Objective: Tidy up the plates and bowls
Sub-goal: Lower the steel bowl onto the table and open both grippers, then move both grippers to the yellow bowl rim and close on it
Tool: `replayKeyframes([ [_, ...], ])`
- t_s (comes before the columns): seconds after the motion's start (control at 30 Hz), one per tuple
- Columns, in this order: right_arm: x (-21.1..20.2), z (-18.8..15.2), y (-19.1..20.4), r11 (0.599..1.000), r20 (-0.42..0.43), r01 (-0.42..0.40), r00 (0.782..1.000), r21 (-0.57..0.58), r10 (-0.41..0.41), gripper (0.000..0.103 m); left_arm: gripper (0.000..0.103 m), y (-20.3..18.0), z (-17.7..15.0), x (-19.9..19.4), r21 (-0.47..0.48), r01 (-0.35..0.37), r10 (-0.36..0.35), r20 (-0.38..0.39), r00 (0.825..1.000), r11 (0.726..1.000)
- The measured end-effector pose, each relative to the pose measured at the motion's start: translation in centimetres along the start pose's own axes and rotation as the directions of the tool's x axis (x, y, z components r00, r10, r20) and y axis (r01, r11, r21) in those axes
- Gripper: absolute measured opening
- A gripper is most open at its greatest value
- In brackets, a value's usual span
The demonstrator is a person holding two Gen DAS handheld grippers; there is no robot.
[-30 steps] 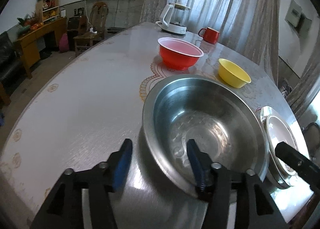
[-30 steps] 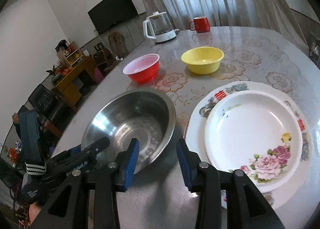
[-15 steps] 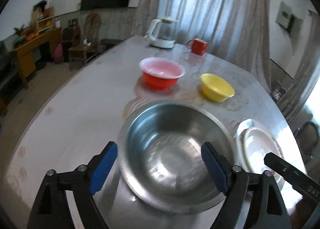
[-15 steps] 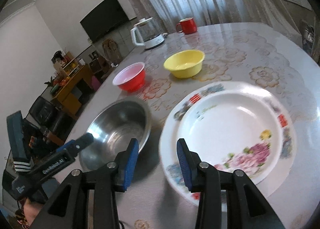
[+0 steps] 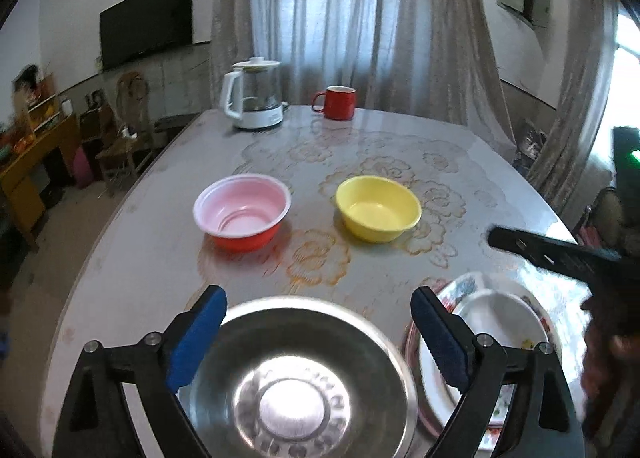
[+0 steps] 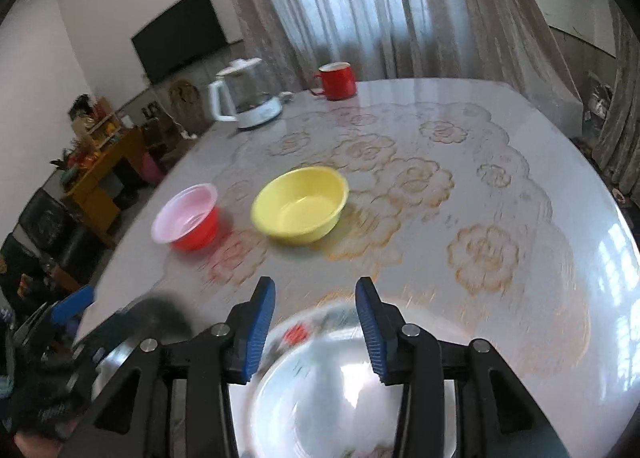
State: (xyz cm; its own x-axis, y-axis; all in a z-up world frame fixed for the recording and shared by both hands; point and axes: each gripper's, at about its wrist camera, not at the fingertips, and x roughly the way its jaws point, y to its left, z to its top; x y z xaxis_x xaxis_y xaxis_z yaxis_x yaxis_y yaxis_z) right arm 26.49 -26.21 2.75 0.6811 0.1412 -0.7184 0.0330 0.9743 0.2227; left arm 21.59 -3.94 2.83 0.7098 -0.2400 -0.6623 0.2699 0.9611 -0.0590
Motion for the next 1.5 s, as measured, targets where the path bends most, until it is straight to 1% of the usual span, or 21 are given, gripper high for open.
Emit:
replayKeyframes([
  [0.13, 4.0, 3.6, -1.8, 0.998, -0.066, -0.004, 0.998, 0.059, 0.008, 0.042, 0.096, -0.6, 1.7, 1.6, 0.031, 0.005, -0.004, -0.015, 1.000, 0.999],
  [0.2, 5.9, 4.5, -2.4, 0.996, -0.108, -0.008, 0.994, 0.087, 0.017, 0.042, 0.096, -0.8, 2.4, 2.5, 0.048, 0.001, 0.000, -0.020, 1.000, 0.999],
  [0.27, 7.8, 5.4, -2.9, 0.996, -0.141, 0.009, 0.990, 0.094, 0.004, 0.042, 0.096, -1.0, 3.0, 3.5, 0.062, -0.001, 0.003, -0.027, 1.000, 0.998],
  [0.33, 9.2, 5.8, -3.2, 0.996, -0.168, 0.021, 0.986, 0.092, -0.005, 0.042, 0.096, -1.0, 3.5, 4.4, 0.068, 0.007, -0.004, -0.041, 0.999, 0.998],
  [0.4, 10.5, 6.0, -3.3, 0.994, -0.190, 0.003, 0.982, 0.108, 0.018, 0.042, 0.096, -0.9, 4.0, 5.4, 0.069, 0.008, -0.004, -0.060, 0.998, 0.998],
  [0.47, 11.7, 6.2, -3.8, 0.988, -0.207, -0.012, 0.977, 0.157, 0.045, 0.042, 0.096, -0.9, 4.5, 6.4, 0.065, 0.010, -0.005, -0.080, 0.997, 0.998],
  [0.53, 12.7, 6.3, -4.0, 0.982, -0.222, -0.010, 0.974, 0.186, 0.052, 0.042, 0.096, -0.8, 5.0, 7.6, 0.053, 0.018, -0.013, -0.099, 0.995, 0.998],
  [0.7, 14.7, 6.3, -3.3, 0.984, -0.253, -0.032, 0.964, 0.178, 0.077, 0.041, 0.096, -0.8, 6.4, 9.8, 0.035, 0.034, -0.029, -0.137, 0.990, 0.999],
  [0.77, 15.1, 6.3, -3.2, 0.984, -0.263, -0.027, 0.962, 0.177, 0.074, 0.034, 0.096, -0.8, 7.1, 10.6, 0.034, 0.042, -0.037, -0.146, 0.989, 0.999],
  [0.9, 15.8, 6.3, -3.3, 0.982, -0.269, -0.034, 0.959, 0.185, 0.084, 0.033, 0.096, -0.7, 8.2, 12.2, 0.015, 0.033, -0.030, -0.157, 0.987, 0.999],
  [1.0, 16.2, 6.2, -3.5, 0.982, -0.273, -0.037, 0.958, 0.184, 0.088, 0.028, 0.096, -0.9, 8.8, 13.9, 0.010, 0.029, -0.027, -0.183, 0.983, 1.000],
  [1.07, 16.0, 6.2, -3.6, 0.984, -0.269, -0.046, 0.959, 0.174, 0.093, 0.021, 0.095, -1.1, 8.9, 14.8, 0.006, 0.037, -0.035, -0.195, 0.980, 0.999],
  [1.13, 15.8, 6.1, -3.6, 0.986, -0.269, -0.037, 0.960, 0.162, 0.080, 0.018, 0.091, -1.1, 8.8, 15.8, 0.003, 0.026, -0.025, -0.215, 0.976, 1.000],
  [1.2, 15.8, 5.7, -3.8, 0.986, -0.280, -0.035, 0.957, 0.163, 0.080, 0.016, 0.084, -1.3, 8.6, 16.4, 0.002, 0.034, -0.032, -0.233, 0.972, 0.999],
  [1.27, 15.8, 5.5, -4.2, 0.985, -0.284, -0.040, 0.955, 0.169, 0.087, 0.014, 0.082, -1.7, 8.4, 17.0, 0.013, 0.045, -0.040, -0.245, 0.969, 0.999],
  [1.33, 15.7, 5.4, -4.5, 0.984, -0.283, -0.052, 0.954, 0.173, 0.100, 0.012, 0.077, -2.3, 8.3, 17.5, 0.033, 0.052, -0.042, -0.253, 0.967, 0.998],
  [1.37, 15.8, 5.3, -4.6, 0.983, -0.283, -0.054, 0.954, 0.177, 0.104, 0.012, 0.073, -2.6, 8.2, 17.7, 0.041, 0.055, -0.042, -0.258, 0.965, 0.998],
  [1.4, 15.8, 5.3, -4.6, 0.982, -0.282, -0.061, 0.953, 0.180, 0.111, 0.012, 0.065, -2.9, 8.2, 18.1, 0.048, 0.061, -0.046, -0.268, 0.962, 0.997],
  [1.43, 15.8, 5.3, -4.5, 0.981, -0.282, -0.066, 0.952, 0.180, 0.116, 0.011, 0.059, -3.1, 8.2, 18.4, 0.050, 0.067, -0.050, -0.281, 0.958, 0.997],
  [1.47, 15.8, 5.3, -4.5, 0.981, -0.283, -0.068, 0.952, 0.181, 0.118, 0.011, 0.048, -3.2, 8.2, 18.8, 0.048, 0.068, -0.051, -0.294, 0.954, 0.997],
  [1.5, 15.7, 5.3, -4.4, 0.981, -0.283, -0.070, 0.951, 0.183, 0.121, 0.010, 0.039, -3.2, 8.1, 19.1, 0.044, 0.070, -0.053, -0.309, 0.950, 0.997],
])
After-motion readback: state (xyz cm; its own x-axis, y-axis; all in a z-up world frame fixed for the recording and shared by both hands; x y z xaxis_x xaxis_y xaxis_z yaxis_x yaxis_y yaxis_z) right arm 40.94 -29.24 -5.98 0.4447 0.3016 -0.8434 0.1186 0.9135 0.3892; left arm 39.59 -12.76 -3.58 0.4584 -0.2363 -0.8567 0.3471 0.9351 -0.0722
